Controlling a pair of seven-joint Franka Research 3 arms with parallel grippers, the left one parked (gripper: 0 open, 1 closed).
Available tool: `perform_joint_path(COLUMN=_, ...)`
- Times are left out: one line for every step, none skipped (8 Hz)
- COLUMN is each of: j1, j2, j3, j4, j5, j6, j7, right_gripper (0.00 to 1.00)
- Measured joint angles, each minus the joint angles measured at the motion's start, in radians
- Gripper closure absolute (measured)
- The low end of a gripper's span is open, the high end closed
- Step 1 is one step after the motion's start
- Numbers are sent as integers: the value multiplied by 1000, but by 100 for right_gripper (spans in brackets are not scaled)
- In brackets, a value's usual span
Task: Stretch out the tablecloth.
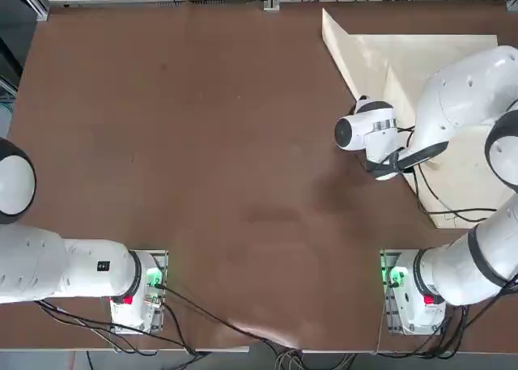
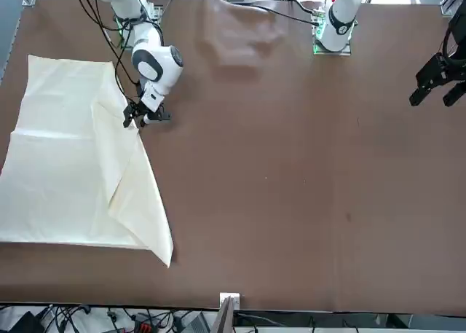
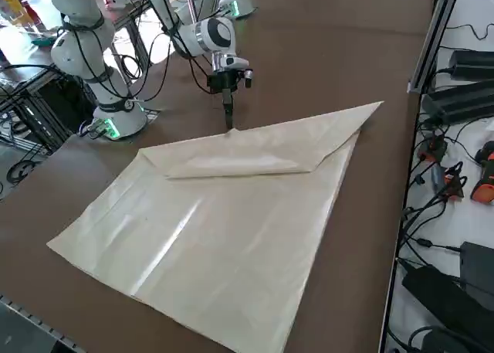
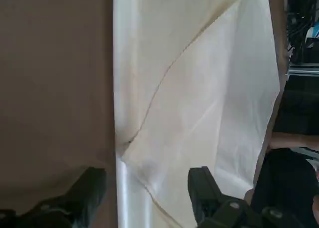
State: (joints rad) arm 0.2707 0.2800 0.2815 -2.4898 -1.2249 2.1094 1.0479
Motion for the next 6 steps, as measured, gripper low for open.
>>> perform_joint_path(j1=0, j2=2, j3=0, j4=0, j5=-5, j6=0, j7=1, right_gripper=3)
perform_joint_path(j1=0, j2=6, j3=0, j4=-2, j5=-21, j6=1, j7=10, right_gripper=3)
perform_joint_path(j1=0, j2=17, j3=0, j4=-3, j5=-44, j6=1, j7=30, right_gripper=4)
perform_joint_path(j1=0, j2=32, j3=-1, j4=-4, j5=-72, j6=2, j7=58, right_gripper=4)
perform_joint_path(j1=0, j2=42, j3=-1, j4=-4, j5=-87, j6=2, j7=74, right_gripper=6)
perform_joint_path(j1=0, j2=43, j3=-1, j4=-4, j5=-92, j6=2, j7=78, right_gripper=7)
